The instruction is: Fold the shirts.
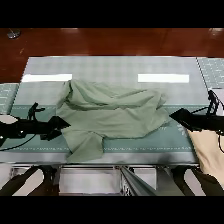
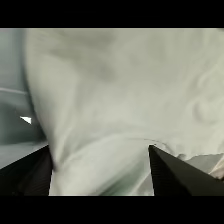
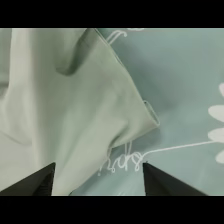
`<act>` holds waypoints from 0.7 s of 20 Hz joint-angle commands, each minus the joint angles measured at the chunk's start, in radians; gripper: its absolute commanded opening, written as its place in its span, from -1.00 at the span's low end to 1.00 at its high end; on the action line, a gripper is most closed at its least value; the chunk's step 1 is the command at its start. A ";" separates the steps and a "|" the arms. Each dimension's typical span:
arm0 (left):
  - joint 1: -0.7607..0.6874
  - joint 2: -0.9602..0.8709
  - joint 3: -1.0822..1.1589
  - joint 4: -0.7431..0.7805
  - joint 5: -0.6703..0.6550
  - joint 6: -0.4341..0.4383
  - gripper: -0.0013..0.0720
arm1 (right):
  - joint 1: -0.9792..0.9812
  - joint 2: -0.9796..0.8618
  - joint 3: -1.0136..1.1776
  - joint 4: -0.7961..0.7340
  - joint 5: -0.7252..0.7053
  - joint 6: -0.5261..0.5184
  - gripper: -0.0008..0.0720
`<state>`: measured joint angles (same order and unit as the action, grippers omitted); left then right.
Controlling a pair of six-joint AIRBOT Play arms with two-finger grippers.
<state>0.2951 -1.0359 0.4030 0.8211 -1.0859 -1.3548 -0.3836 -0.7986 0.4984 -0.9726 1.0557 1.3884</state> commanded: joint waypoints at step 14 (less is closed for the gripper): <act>-0.134 0.002 0.068 -0.283 0.140 0.169 -0.89 | 0.104 -0.394 0.033 0.158 -0.196 0.039 0.74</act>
<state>0.1635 -1.0351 0.4656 0.5491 -0.9478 -1.1919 -0.3336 -1.0775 0.5011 -0.8860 0.9154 1.4403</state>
